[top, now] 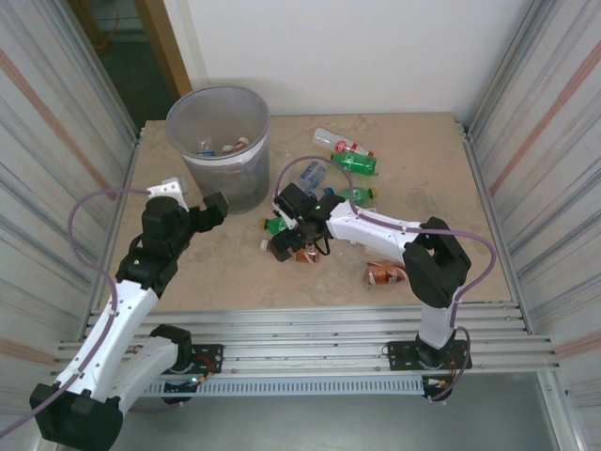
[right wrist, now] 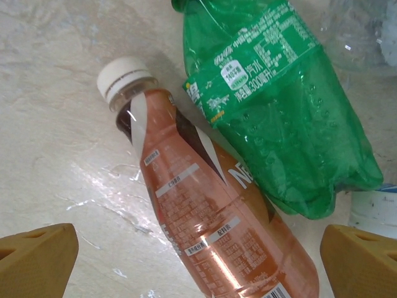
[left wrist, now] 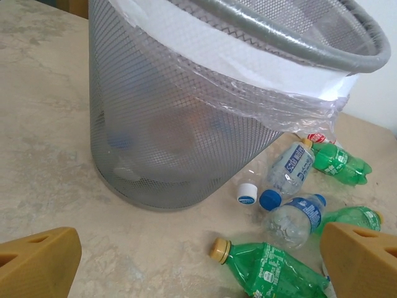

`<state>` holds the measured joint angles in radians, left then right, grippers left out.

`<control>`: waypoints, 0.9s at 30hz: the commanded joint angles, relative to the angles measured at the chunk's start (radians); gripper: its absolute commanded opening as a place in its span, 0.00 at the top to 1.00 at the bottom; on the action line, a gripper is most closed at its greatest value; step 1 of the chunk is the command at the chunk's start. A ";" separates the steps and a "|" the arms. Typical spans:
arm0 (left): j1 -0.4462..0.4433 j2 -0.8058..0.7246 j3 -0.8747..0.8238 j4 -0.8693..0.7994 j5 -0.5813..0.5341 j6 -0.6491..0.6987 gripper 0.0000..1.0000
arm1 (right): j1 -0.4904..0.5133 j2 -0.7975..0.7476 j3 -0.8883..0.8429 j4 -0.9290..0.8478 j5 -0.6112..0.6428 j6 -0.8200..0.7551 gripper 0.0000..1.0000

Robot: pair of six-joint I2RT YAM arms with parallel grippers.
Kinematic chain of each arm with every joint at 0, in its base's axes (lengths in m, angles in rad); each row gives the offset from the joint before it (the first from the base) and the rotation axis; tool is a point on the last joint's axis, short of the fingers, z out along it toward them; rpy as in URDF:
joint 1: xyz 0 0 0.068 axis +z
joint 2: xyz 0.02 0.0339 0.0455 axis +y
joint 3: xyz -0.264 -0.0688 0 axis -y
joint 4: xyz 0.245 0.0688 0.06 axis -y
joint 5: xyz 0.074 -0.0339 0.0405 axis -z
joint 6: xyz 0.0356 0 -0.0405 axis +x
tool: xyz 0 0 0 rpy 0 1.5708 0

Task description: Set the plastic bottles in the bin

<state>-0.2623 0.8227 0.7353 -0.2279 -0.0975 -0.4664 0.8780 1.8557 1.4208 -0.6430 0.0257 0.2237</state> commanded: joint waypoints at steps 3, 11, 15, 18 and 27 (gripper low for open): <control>0.013 -0.007 -0.018 0.007 0.016 -0.017 0.01 | 0.010 0.038 0.026 -0.051 0.027 -0.024 0.02; 0.022 0.007 -0.023 0.010 0.027 -0.020 0.01 | 0.033 0.057 0.023 -0.081 0.028 -0.026 0.05; 0.028 0.007 -0.023 0.012 0.030 -0.019 0.01 | 0.047 0.062 0.018 -0.096 0.019 -0.025 0.08; 0.029 0.007 -0.024 0.013 0.033 -0.021 0.01 | 0.058 0.069 0.015 -0.105 0.012 -0.024 0.11; 0.037 0.000 -0.020 0.010 0.032 -0.021 0.01 | 0.075 0.092 0.004 -0.110 -0.034 -0.037 0.19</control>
<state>-0.2344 0.8310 0.7235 -0.2283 -0.0711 -0.4763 0.9436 1.9244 1.4216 -0.7204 0.0170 0.2184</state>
